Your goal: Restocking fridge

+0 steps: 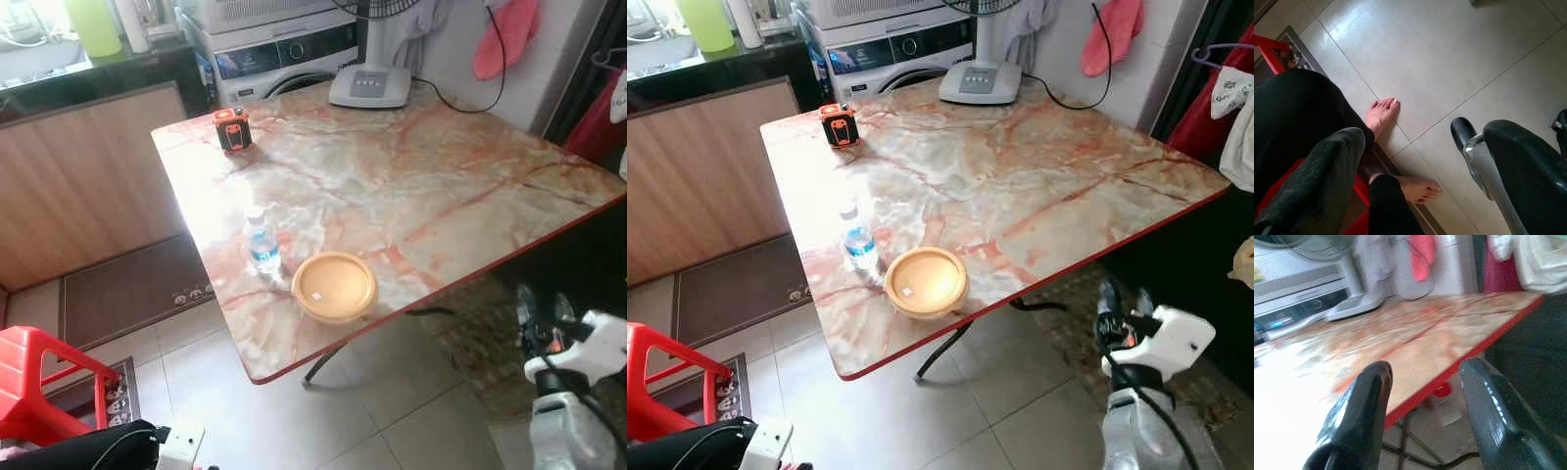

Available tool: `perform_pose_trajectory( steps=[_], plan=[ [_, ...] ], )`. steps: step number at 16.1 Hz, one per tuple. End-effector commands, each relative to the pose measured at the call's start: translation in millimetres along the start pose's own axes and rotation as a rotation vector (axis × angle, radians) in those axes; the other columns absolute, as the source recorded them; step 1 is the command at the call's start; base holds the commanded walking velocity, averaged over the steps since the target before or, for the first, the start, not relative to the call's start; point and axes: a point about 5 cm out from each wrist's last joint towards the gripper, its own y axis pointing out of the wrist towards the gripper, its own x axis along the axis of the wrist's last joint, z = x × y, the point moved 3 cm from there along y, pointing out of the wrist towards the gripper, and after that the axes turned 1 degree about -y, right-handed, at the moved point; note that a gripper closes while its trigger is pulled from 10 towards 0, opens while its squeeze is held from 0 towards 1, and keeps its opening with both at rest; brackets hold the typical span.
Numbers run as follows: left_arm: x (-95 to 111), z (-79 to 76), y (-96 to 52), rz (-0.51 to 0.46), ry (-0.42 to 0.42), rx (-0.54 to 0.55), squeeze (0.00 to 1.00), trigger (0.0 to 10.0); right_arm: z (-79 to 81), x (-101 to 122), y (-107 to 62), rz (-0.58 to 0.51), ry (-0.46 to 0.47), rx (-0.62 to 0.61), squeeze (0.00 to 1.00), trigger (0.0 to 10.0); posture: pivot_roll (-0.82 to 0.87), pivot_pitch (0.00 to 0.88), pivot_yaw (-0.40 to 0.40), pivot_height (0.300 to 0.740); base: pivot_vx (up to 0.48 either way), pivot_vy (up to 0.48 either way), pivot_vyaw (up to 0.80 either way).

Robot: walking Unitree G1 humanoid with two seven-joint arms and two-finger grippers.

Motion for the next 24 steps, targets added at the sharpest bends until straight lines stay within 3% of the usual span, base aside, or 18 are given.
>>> perform_pose_trajectory(
  steps=[1,2,3,4,7,8,10,11,14,18,19,24],
  plan=[
    [-5.5,2.7,-1.3,0.019,-0.002,0.003,0.0,10.0,9.6,-4.5,-2.6,0.102,0.02,0.047,0.0,10.0,-0.14,0.003,0.058,0.74,0.0,0.0,0.0],
    [-5.6,2.4,-1.3,0.02,-0.001,0.003,0.0,10.0,13.3,-6.2,-2.7,0.158,-0.001,0.057,0.0,10.0,-0.14,0.004,0.055,0.74,0.0,0.0,0.0],
    [-5.7,2.3,-1.3,0.021,-0.001,0.003,0.0,10.0,17.9,-8.7,-3.5,0.213,0.021,0.069,0.13,10.0,-0.14,0.004,0.055,0.74,0.0,0.0,0.0],
    [-5.7,2.1,-1.2,0.022,-0.003,0.002,0.0,10.0,42.6,-3.6,-1.4,0.26,0.053,0.168,1.0,10.0,-0.14,0.001,0.051,0.74,0.0,0.0,0.0],
    [-5.5,1.8,-1.1,0.022,-0.005,0.001,0.0,10.0,91.3,-7.7,0.1,0.374,0.107,0.312,1.0,10.0,-0.14,0.0,0.045,0.74,0.0,0.0,0.0],
    [-5.6,1.3,-1.1,0.022,-0.007,0.001,0.0,10.0,117.7,-12.9,-3.6,0.43,0.178,0.376,1.0,10.0,-0.13,0.0,0.039,0.74,0.0,0.0,0.0],
    [-5.7,1.1,-1.1,0.022,-0.007,0.0,0.0,10.0,121.7,-13.0,-4.9,0.452,0.191,0.383,1.0,10.0,-0.13,0.0,0.039,0.74,0.0,0.0,0.0],
    [-5.4,1.0,-1.0,0.02,-0.013,0.004,0.0,10.0,140.5,-22.2,-8.4,0.512,0.235,0.407,1.0,10.0,-0.13,0.0,0.036,0.74,0.0,0.0,0.0],
    [-5.5,0.9,-1.0,0.02,-0.013,0.005,0.0,10.0,159.6,-26.3,-7.9,0.561,0.294,0.391,1.0,10.0,-0.12,0.0,0.033,0.74,0.0,0.0,0.0],
    [-4.7,0.4,-0.9,0.016,-0.017,0.006,0.0,10.0,167.8,-33.9,-2.0,0.591,0.273,0.341,1.0,10.0,-0.12,0.0,0.029,0.74,0.0,0.0,0.0],
    [-4.5,0.3,-0.8,0.015,-0.019,0.007,0.0,10.0,166.7,-36.4,0.4,0.595,0.263,0.315,0.0,10.0,-0.12,0.0,0.029,0.74,0.0,0.0,0.0],
    [-4.3,-0.2,-0.7,0.014,-0.031,0.009,0.0,10.0,173.6,-40.8,3.9,0.609,0.27,0.302,0.0,10.0,-0.11,0.0,0.025,0.74,0.0,0.0,0.0]
  ],
)
